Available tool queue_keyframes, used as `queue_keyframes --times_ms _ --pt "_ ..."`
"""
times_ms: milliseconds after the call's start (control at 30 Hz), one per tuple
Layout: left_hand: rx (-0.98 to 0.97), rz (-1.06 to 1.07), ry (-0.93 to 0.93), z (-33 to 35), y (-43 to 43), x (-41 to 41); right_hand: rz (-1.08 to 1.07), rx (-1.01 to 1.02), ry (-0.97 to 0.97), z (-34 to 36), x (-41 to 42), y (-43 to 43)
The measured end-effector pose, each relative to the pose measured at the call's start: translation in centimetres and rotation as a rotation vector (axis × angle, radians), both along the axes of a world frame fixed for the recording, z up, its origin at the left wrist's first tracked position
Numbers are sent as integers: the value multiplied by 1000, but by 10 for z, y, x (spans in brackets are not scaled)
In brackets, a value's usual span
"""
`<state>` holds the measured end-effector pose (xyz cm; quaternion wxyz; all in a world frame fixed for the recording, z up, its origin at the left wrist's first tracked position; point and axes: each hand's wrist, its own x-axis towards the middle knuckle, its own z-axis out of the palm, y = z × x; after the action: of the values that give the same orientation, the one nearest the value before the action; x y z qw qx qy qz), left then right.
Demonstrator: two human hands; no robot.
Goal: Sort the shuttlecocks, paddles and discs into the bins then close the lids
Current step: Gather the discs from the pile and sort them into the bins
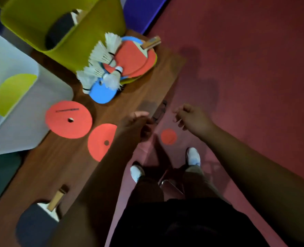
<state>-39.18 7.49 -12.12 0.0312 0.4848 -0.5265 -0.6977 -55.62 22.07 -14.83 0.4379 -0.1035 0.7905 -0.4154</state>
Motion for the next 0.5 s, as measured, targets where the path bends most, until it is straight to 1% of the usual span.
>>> queue_keyframes --times_ms 133,200,267,400,500 --pt "6 -151 -11 -63 41 -46 -41 54 -49 -68 -37 42" --pt "42 -234 -64 -108 63 -64 -62 90 -86 -110 -49 61" --pt "107 -275 -134 -165 80 -79 -92 125 -115 -159 -57 77" --pt "266 -266 -302 -288 101 -93 -163 188 -170 -273 -58 105" --pt "259 -206 -395 -382 108 -92 -196 220 -176 -357 -52 118"
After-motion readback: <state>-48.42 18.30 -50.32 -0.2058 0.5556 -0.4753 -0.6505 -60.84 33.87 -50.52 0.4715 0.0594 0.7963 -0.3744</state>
